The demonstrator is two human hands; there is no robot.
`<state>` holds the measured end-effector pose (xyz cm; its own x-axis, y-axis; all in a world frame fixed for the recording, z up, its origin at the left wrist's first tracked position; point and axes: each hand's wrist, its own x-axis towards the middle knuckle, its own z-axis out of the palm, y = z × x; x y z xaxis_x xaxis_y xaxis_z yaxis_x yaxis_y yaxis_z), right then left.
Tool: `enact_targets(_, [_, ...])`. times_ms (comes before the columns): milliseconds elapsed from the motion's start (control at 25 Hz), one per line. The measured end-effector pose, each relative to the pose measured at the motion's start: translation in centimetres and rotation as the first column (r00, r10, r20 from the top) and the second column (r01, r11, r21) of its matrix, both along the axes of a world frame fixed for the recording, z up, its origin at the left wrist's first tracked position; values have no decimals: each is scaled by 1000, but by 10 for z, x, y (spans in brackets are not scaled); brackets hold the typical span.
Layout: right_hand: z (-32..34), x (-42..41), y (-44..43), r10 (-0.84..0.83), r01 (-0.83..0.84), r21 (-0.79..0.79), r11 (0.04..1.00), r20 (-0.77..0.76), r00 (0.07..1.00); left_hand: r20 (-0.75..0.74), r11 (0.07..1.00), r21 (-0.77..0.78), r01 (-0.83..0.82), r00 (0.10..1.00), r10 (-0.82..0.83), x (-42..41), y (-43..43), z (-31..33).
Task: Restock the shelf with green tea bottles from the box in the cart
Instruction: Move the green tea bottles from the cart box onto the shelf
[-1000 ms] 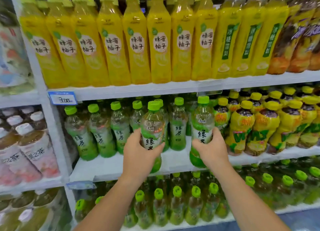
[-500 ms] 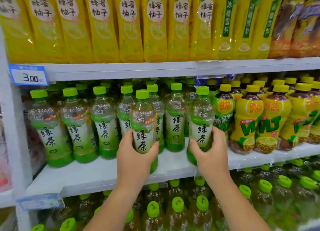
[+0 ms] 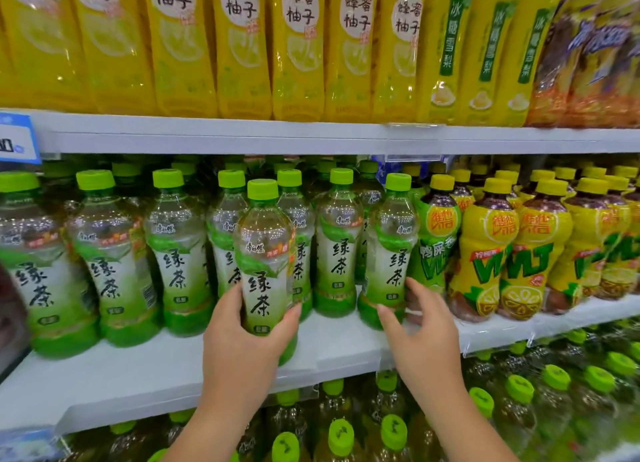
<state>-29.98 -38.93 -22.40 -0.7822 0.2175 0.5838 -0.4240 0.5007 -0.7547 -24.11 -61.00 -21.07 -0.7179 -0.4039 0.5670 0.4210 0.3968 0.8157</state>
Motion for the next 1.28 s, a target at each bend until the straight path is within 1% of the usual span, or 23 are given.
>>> enact_targets(200, [-4, -6, -6, -68, 69, 30, 997, -40, 997, -10, 1000, 6, 0, 1000, 0, -1, 0, 0])
enact_targets(480, [-3, -12, -18, -232, 230, 49, 972, 41, 972, 2, 1000, 20, -9, 1000, 9, 3, 3, 3])
enact_targets(560, [-4, -14, -20, -244, 242, 36, 970, 51, 968, 1, 999, 34, -10, 1000, 10, 2, 3, 2])
enact_targets(720, [-5, -13, -25, -258, 254, 90, 963, 35, 966, 8, 999, 25, -22, 1000, 22, 2, 1, 1])
enact_targets(800, [-2, -13, -23, -263, 256, 116, 960, 52, 963, 10, 999, 29, -18, 1000, 18, 1, 2, 0])
enact_targets(920, [4, -14, -22, -235, 214, 152, 965, 138, 962, 19, 999, 50, -19, 1000, 18, 2, 3, 1])
enact_targets(1080, [17, -17, -19, -161, 153, 55, 987, 237, 958, 28, 998, 55, 5, 1000, -7, 3, 5, 4])
enact_targets(1160, [25, -15, -15, -82, 89, -9, 996, 298, 951, 41, 998, 66, 22, 999, -25, 4, 4, 7])
enact_targets(1200, [27, -11, -15, -48, 66, -52, 996, 302, 952, 50, 997, 70, 26, 998, -30, 5, 4, 8])
enact_targets(1280, [29, 4, -19, -1, 29, -121, 992, 225, 974, 57, 997, 67, 29, 998, -33, 5, 5, 11])
